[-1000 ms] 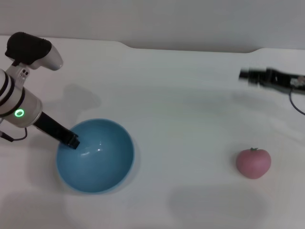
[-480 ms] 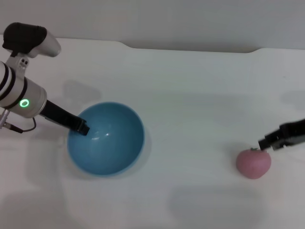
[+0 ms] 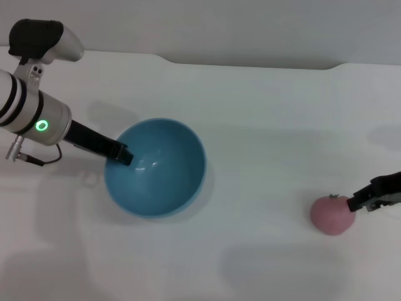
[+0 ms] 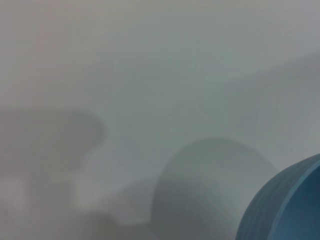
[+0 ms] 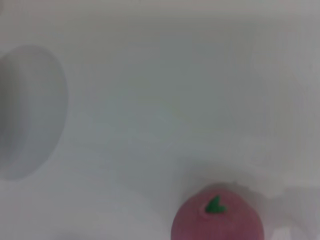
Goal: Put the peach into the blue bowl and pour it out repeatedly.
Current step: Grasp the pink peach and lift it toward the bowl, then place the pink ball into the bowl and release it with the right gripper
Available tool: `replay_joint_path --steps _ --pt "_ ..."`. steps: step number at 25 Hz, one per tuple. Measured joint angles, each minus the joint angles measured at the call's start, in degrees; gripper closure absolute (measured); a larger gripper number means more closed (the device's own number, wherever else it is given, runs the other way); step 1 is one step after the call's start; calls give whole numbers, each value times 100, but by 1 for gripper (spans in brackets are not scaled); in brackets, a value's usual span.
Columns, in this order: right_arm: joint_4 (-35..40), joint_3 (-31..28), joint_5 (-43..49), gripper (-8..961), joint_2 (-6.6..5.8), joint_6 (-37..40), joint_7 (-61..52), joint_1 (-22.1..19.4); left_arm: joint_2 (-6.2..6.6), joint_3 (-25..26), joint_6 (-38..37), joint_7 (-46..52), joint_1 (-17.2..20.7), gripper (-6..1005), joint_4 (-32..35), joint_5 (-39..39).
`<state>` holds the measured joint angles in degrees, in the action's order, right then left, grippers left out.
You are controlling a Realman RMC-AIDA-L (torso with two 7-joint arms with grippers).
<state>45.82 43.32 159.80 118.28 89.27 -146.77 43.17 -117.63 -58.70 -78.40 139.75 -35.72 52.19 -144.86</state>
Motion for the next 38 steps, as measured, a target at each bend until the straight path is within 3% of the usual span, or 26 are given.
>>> replay_joint_path --steps 11,20,21,25,31,38 --pt "-1095 589 -125 517 55 -1137 40 344 0 72 20 32 -33 1000 -7 133" --pt "-1193 1033 -338 532 65 -1356 361 351 -10 69 19 76 -28 1001 -14 239" --pt "-1183 1035 -481 573 61 -1339 489 328 -15 69 19 77 -29 1001 -16 247" --pt "-1076 1035 -1004 739 36 -1323 837 176 -20 63 18 165 -39 1001 -17 267" --pt "-471 961 -1286 903 24 -1129 971 -208 -22 29 7 402 -64 1001 -17 269" --pt "554 359 -2509 909 21 -202 1702 -535 -26 -66 -25 472 -176 1000 -81 267"
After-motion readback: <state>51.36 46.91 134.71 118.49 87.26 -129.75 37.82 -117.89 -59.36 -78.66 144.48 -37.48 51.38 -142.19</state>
